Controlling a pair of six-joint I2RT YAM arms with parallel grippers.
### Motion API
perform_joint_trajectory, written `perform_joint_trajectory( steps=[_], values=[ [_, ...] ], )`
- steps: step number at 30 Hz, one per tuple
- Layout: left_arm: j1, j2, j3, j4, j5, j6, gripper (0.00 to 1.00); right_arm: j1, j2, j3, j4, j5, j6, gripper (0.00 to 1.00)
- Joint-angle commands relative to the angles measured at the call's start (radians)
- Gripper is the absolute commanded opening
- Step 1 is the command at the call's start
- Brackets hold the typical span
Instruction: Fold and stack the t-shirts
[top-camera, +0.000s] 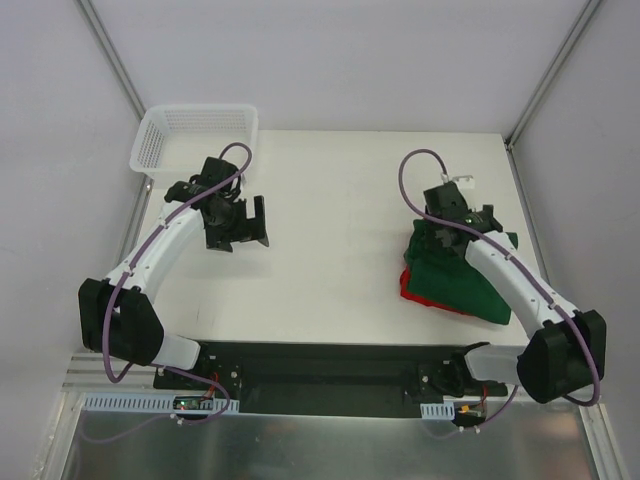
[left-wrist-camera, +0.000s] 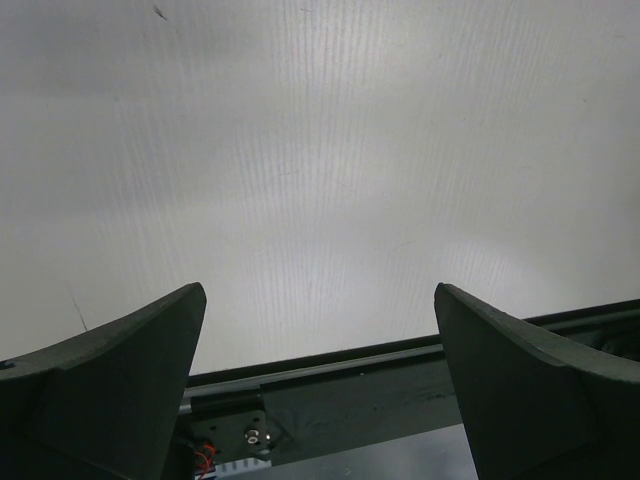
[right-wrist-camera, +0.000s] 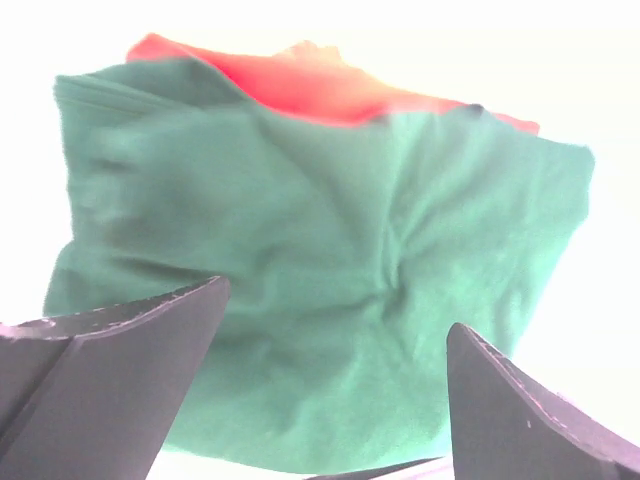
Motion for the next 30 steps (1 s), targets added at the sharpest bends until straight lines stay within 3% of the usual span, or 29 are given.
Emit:
perform_joint_trajectory(
  steps=[1,7,11,14,16,19,20,23,25,30],
  values=[
    [-0.021,-0.028,0.003,-0.001,-0.007,0.006,0.99,0.127,-0.038,0.135,-0.060,0.141,-0.039,0.96],
    [-0.027,-0.028,-0.002,0.000,-0.014,0.003,0.99,0.172,0.051,0.121,0.093,0.026,-0.084,0.96],
    [-0.027,-0.032,-0.008,-0.001,-0.017,0.008,0.99,0.187,0.110,0.140,0.090,-0.010,-0.026,0.99],
    [-0.028,-0.035,-0.016,0.000,-0.022,0.009,0.99,0.192,0.123,0.137,0.103,-0.023,-0.017,0.93],
    [-0.028,-0.032,-0.017,-0.001,-0.025,0.013,0.99,0.190,0.133,0.143,0.106,-0.026,0.014,0.85],
    [-0.028,-0.029,-0.020,0.000,-0.026,0.013,0.99,0.192,0.162,0.153,0.106,-0.030,0.020,0.58],
    [-0.028,-0.028,-0.022,0.000,-0.026,0.014,0.99,0.192,0.172,0.155,0.104,-0.028,0.023,0.42],
    [-0.027,-0.025,-0.022,0.002,-0.028,0.013,0.99,0.192,0.197,0.166,0.109,-0.030,0.029,0.26],
    [-0.028,-0.025,-0.023,0.002,-0.027,0.013,0.99,0.192,0.211,0.178,0.106,-0.039,0.028,0.25],
    [-0.028,-0.028,-0.023,0.002,-0.031,0.016,0.99,0.190,0.220,0.186,0.084,-0.019,0.055,0.55]
  ],
)
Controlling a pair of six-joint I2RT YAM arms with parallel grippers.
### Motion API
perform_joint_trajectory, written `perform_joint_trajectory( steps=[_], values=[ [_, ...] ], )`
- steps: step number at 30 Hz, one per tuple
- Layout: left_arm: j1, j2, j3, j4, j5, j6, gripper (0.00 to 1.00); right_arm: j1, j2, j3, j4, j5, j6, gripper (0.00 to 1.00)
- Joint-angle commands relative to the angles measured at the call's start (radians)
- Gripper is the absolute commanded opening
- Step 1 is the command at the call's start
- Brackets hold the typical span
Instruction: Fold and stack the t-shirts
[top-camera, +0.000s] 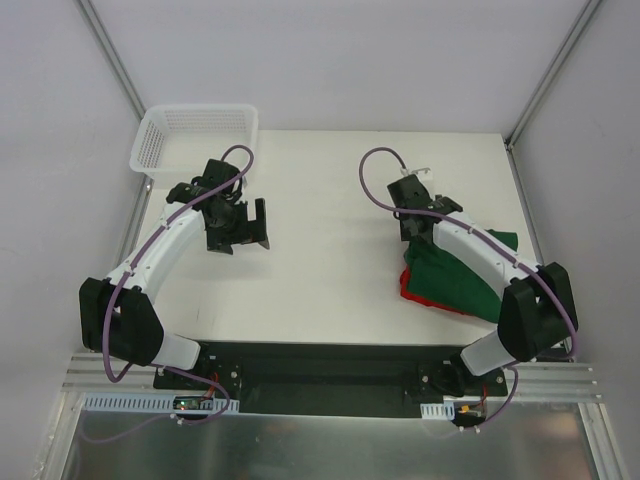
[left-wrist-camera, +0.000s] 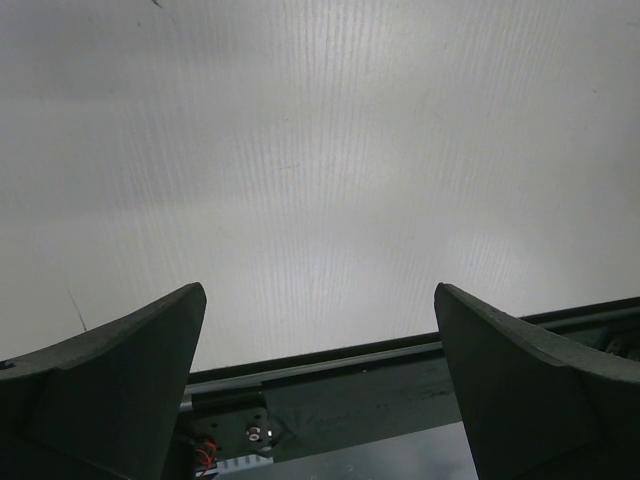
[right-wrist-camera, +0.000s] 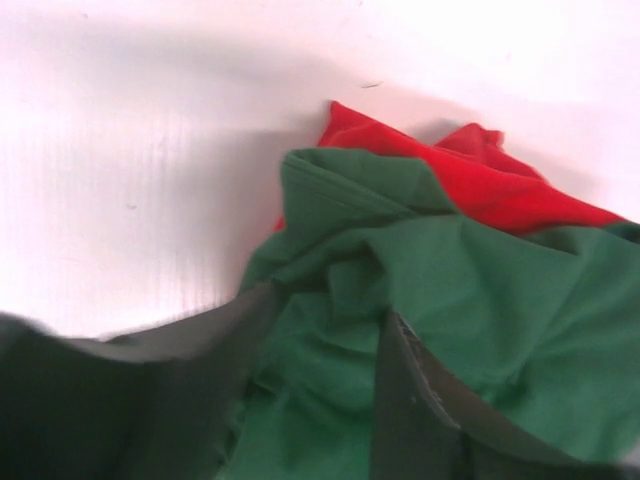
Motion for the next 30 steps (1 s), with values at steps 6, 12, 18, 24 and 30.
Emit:
perform_joint_trajectory(
  steps=[6,12,18,24,30],
  values=[
    [-0.012,-0.020,-0.006,0.000,-0.023,0.014,0.99,-0.004,-0.033,0.022,0.012,0.048,0.020,0.53],
    [-0.014,-0.026,-0.006,0.001,-0.019,0.016,0.99,-0.010,0.010,0.027,0.049,0.082,0.000,0.31],
    [-0.015,-0.035,-0.015,0.001,-0.027,0.023,1.00,-0.032,0.055,0.051,0.057,0.082,-0.012,0.07],
    [-0.015,-0.029,-0.015,0.001,-0.030,0.022,0.99,-0.052,0.086,0.069,0.078,0.067,-0.027,0.01],
    [-0.015,-0.029,-0.011,0.000,-0.030,0.023,0.99,-0.064,0.161,0.149,0.077,0.056,-0.062,0.01]
  ],
)
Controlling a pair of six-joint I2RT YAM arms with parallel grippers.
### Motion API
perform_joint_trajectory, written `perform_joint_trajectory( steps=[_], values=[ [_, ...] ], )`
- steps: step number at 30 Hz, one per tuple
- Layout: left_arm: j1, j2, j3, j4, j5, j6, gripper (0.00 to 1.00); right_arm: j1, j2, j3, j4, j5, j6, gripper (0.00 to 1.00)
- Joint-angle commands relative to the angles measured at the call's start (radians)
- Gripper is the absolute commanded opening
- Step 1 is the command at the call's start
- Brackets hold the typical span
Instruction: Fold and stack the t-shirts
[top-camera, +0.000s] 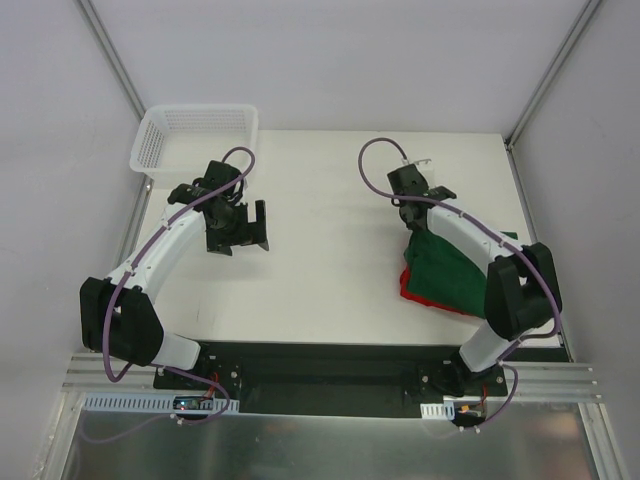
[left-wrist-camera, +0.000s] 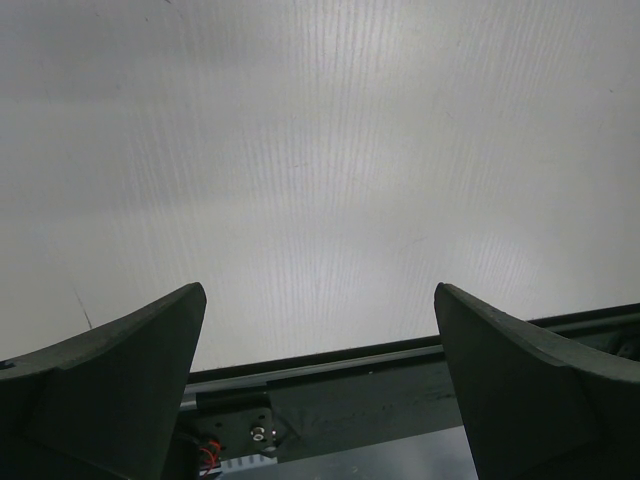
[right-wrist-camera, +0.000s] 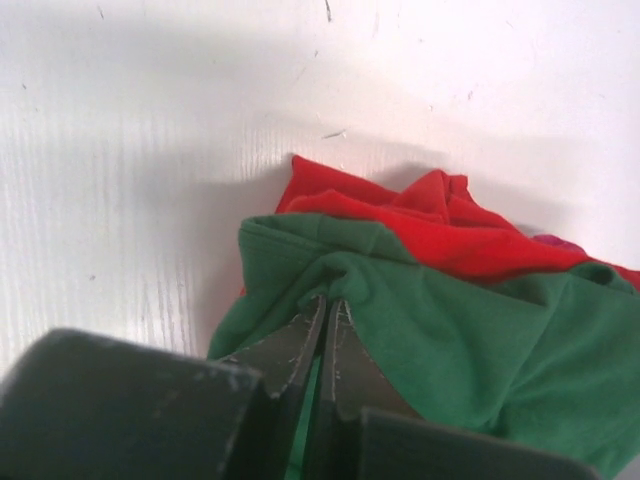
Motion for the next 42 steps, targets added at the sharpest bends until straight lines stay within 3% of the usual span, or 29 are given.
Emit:
perform_joint_trajectory(
  steps=[1,8,10,11,13,14,16,19,26,38,42],
  values=[
    [-0.007,-0.029,0.000,0.000,-0.012,0.021,0.99,-0.013,0.055,0.095,0.023,-0.001,-0.040,0.01],
    [-0.009,-0.028,-0.004,0.000,-0.015,0.023,0.99,-0.013,0.157,0.145,0.014,-0.044,-0.034,0.01],
    [-0.009,-0.028,-0.004,0.000,-0.018,0.024,0.99,-0.011,0.171,0.133,0.018,-0.059,-0.023,0.06],
    [-0.009,-0.028,-0.004,-0.002,-0.018,0.024,0.99,-0.011,0.173,0.127,0.018,-0.056,-0.022,0.23],
    [-0.007,-0.026,-0.004,0.000,-0.015,0.024,0.99,-0.011,0.153,0.115,0.026,-0.044,-0.019,0.39],
    [-0.009,-0.023,-0.003,-0.002,-0.013,0.024,0.99,-0.011,0.141,0.100,0.032,-0.036,-0.019,0.56],
    [-0.009,-0.017,0.002,0.000,-0.007,0.023,1.00,-0.013,0.086,0.084,0.037,-0.010,-0.019,0.78],
    [-0.009,-0.012,0.006,0.000,-0.007,0.024,0.99,-0.016,-0.018,0.067,0.015,0.026,-0.025,0.97],
    [-0.012,-0.011,0.010,0.002,0.001,0.024,0.99,-0.063,-0.253,-0.006,-0.052,0.065,0.015,0.96],
    [-0.027,-0.012,0.008,0.006,0.004,0.024,0.99,-0.097,-0.266,-0.272,-0.014,0.040,0.123,0.92],
    [-0.029,-0.008,0.005,0.008,0.005,0.024,0.99,-0.097,-0.258,-0.274,0.032,0.049,0.126,0.92]
  ],
)
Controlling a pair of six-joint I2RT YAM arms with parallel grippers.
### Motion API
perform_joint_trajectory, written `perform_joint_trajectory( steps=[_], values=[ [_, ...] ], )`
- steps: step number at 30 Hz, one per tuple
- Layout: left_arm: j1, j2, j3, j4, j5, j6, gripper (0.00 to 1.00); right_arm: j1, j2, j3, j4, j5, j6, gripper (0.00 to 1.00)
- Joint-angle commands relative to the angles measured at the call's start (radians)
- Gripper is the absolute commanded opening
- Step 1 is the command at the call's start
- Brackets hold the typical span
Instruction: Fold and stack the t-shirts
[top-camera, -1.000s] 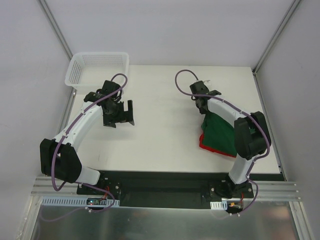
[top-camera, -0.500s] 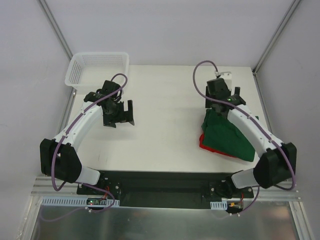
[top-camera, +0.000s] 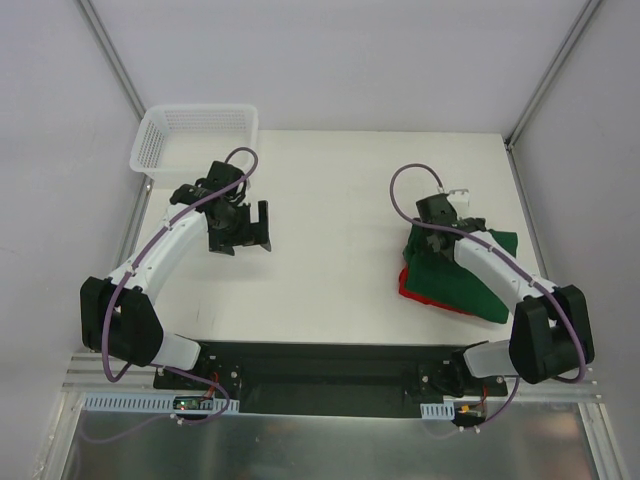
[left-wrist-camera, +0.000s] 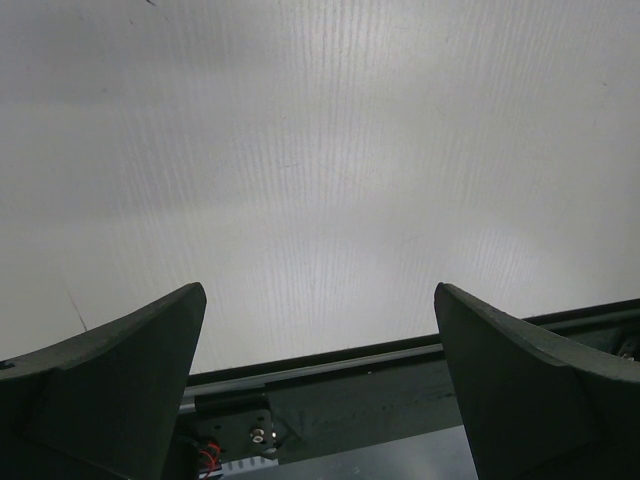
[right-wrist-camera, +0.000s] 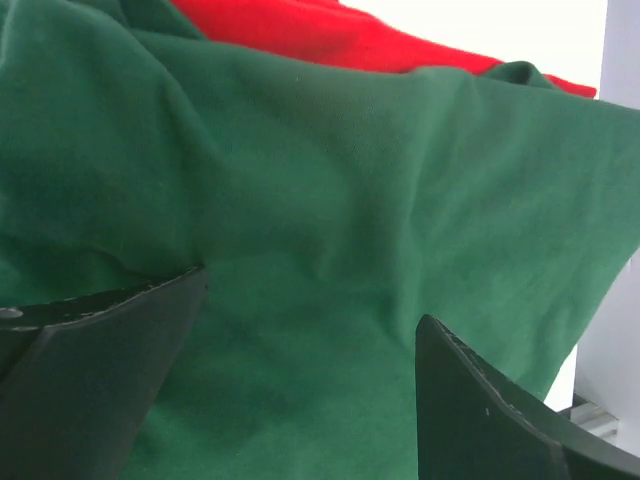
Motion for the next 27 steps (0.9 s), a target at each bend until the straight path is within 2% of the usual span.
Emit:
perform_joint_trajectory(
  steps=[1,10,22,27],
  values=[
    [-0.011,-0.008,0.007,0.001,0.006,0.024,0.99,-0.004,0.003,0.034,0.034,0.015,0.041,0.92],
    [-0.016,-0.008,0.008,0.001,0.004,0.023,1.00,-0.001,0.034,0.199,0.017,0.021,0.018,0.92],
    [-0.017,-0.020,0.002,0.001,-0.002,0.041,0.99,0.004,0.317,0.232,0.114,-0.035,0.021,0.92],
    [-0.017,-0.020,0.008,0.000,0.001,0.041,0.99,0.021,0.338,0.251,0.112,-0.026,0.021,0.93]
  ],
)
